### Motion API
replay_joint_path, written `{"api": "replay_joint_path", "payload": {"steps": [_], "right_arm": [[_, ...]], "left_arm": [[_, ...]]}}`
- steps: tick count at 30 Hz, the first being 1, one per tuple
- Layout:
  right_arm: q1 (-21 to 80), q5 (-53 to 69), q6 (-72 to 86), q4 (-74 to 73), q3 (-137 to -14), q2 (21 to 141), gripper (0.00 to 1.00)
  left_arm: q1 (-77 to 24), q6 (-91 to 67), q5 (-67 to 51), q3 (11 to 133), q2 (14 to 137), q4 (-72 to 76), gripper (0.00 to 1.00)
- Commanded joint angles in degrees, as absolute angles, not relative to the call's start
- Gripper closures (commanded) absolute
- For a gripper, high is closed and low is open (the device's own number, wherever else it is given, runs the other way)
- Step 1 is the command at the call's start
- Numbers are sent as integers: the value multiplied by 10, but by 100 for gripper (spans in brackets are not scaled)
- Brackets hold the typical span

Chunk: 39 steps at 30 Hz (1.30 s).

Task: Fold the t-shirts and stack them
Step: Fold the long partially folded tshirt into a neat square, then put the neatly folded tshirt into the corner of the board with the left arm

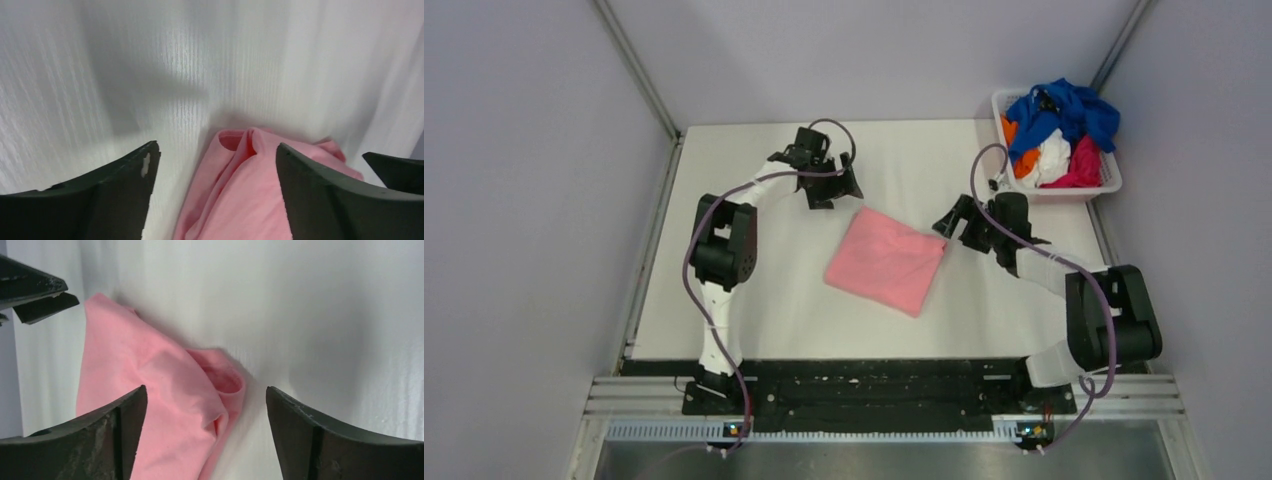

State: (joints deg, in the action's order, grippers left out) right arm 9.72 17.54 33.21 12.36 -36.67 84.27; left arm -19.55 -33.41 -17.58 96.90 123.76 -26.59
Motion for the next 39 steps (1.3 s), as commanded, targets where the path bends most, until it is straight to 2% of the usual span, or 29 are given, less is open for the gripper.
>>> {"api": "replay_joint_path", "payload": {"steps": [1, 8, 11, 18, 20, 22, 23, 26, 33, 39], "right_arm": [[88, 169, 303, 132, -419, 818, 9], [88, 178, 349, 104, -335, 689, 1], [87, 178, 367, 77, -298, 622, 1], [88, 176, 373, 28, -277, 507, 1], [87, 174, 367, 19, -276, 485, 1], [88, 169, 364, 8, -275, 469, 1], [88, 168, 362, 4, -276, 465, 1], [88, 167, 359, 1, -276, 455, 1], [88, 162, 347, 1, -277, 453, 1], [88, 113, 325, -45, -290, 454, 1]], "left_arm": [[-194, -308, -164, 1001, 1197, -283, 4], [-205, -297, -179, 810, 1088, -232, 1], [-220, -288, -179, 759, 1079, -228, 5], [-267, -292, -152, 762, 1148, -246, 43], [-279, -296, -137, 775, 1162, -252, 61], [-294, -299, -104, 788, 1172, -260, 92], [-300, -302, -89, 797, 1179, -268, 100], [-307, -313, -17, 840, 1193, -306, 100], [-287, -302, 262, 960, 1209, -422, 100], [-199, -220, 336, 1011, 1207, -406, 100]]}}
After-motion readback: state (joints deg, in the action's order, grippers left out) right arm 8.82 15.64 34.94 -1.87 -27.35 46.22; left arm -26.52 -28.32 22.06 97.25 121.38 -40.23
